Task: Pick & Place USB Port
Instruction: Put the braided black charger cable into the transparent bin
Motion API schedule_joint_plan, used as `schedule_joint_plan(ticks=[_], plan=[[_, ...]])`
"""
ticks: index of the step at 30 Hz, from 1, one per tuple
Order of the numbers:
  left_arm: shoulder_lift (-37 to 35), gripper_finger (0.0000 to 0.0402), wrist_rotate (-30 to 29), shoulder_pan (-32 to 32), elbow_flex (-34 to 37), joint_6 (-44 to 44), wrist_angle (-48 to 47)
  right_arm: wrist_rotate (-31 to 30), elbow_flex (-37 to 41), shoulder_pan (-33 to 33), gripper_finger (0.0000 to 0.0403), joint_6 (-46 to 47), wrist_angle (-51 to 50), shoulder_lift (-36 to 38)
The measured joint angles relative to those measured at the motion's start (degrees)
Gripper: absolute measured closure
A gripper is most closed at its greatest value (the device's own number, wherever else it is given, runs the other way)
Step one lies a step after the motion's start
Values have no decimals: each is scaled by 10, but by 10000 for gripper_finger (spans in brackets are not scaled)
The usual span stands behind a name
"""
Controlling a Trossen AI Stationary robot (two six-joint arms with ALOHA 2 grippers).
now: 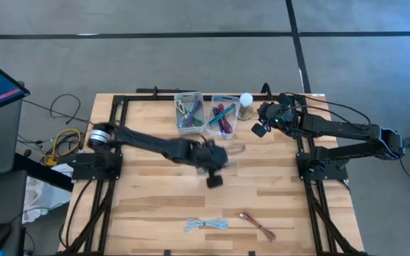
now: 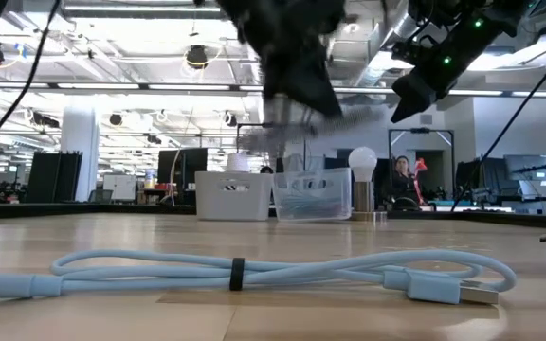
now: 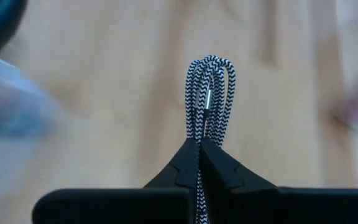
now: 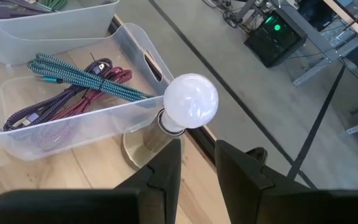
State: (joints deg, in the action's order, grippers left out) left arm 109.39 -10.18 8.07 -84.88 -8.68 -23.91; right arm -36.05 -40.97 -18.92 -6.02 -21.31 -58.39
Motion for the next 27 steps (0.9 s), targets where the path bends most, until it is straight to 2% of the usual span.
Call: schedule_joint_plan(ticks=[3, 6, 9, 12, 17, 20, 27], plan=[[-47, 397, -63, -31, 0, 29, 11, 0, 0, 0, 310, 0, -1, 0], [-85, 397, -75, -75, 16, 49, 68, 0, 0, 0, 310, 0, -1, 0], [-105, 397, -57, -123, 35, 54, 138, 0, 0, 0, 310, 0, -1, 0], [-107, 397, -15, -172, 54, 50, 197, 0, 0, 0, 310, 0, -1, 0], [-106, 397, 4, -238, 90, 24, 265, 0, 0, 0, 310, -1, -1, 0], [-106, 397, 46, -272, 105, -12, 299, 0, 0, -2, 310, -1, 1, 0], [-59, 397, 78, -299, 115, -41, 352, 0, 0, -9, 310, -1, 4, 0]])
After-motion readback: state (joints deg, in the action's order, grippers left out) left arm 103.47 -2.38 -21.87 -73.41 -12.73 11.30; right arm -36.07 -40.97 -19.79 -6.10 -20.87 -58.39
